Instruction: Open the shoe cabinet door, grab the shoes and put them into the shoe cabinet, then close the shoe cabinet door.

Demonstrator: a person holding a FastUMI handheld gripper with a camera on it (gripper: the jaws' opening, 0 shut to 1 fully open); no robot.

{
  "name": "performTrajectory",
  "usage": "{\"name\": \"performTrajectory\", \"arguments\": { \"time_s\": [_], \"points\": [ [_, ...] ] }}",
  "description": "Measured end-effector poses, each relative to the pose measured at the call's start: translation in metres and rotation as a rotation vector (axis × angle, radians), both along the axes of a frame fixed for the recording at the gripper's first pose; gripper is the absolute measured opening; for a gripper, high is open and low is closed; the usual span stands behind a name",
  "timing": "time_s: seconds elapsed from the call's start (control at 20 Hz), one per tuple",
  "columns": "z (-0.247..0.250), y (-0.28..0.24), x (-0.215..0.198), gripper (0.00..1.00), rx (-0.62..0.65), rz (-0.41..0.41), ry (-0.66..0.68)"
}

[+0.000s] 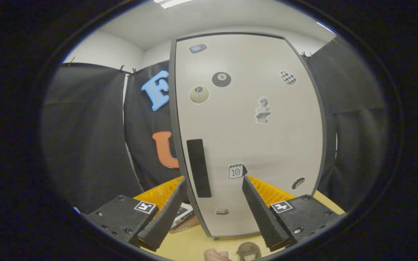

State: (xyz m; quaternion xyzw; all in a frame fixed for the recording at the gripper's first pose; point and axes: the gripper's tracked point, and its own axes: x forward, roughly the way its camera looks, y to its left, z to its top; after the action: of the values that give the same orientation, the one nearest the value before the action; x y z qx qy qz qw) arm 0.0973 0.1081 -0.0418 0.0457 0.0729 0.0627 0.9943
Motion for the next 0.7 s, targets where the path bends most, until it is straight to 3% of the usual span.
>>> {"name": "performTrajectory", "arguments": {
  "time_s": [0.25, 0.35, 0.45, 0.55, 0.7],
  "points": [
    [-0.022, 0.011, 0.05, 1.0, 0.021, 0.032, 0.055],
    [-0.025, 0.01, 0.063, 0.96, 0.046, 0.043, 0.075],
    [-0.023, 0.028, 0.07, 0.81, 0.088, 0.122, 0.077],
    [-0.026, 0.027, 0.07, 0.46, 0.06, 0.121, 0.111],
    [-0.028, 0.024, 0.066, 0.38, -0.061, 0.124, 0.106]
  ]
}}
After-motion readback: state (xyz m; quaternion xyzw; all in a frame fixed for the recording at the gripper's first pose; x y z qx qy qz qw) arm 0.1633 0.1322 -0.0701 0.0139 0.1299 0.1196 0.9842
